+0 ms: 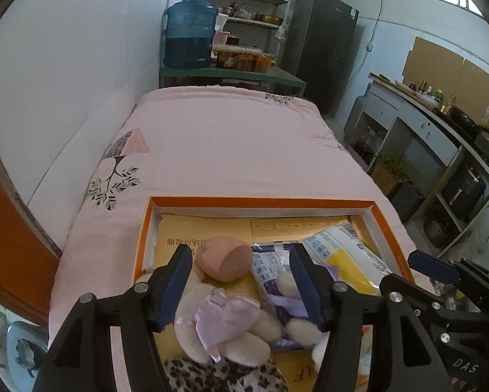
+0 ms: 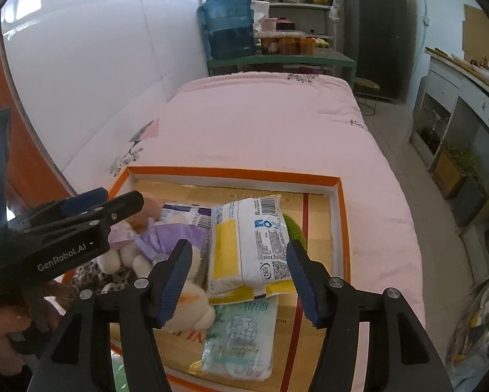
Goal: Organize soft objects
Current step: 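Lower the pink makeup sponge and yellow-white pack into the box and open both tools, then withdraw both open tools from the box toward the items on the bed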
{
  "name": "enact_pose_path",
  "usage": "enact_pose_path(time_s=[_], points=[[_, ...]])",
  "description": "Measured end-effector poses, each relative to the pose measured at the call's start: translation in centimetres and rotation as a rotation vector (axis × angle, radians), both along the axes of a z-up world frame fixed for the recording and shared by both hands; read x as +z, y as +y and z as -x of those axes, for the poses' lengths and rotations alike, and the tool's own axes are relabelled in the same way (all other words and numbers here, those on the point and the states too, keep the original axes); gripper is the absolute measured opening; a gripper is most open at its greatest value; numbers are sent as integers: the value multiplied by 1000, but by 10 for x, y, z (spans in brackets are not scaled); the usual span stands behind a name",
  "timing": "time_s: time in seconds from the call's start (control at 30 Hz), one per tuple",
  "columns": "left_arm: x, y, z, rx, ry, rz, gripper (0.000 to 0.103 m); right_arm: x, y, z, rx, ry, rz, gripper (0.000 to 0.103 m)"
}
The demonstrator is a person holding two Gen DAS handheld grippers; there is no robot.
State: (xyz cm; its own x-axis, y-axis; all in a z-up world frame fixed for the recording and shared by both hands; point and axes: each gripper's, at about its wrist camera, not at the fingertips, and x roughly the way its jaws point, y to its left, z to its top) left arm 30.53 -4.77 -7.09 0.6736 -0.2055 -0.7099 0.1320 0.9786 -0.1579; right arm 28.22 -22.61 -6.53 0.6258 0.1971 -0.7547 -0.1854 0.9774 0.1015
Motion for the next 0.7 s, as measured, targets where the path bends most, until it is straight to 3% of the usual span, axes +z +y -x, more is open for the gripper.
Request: enact_pose_path(time_s=[0.7], points=[[41, 9, 66, 7, -74, -15, 62, 37, 8, 62, 9, -47, -20, 62]])
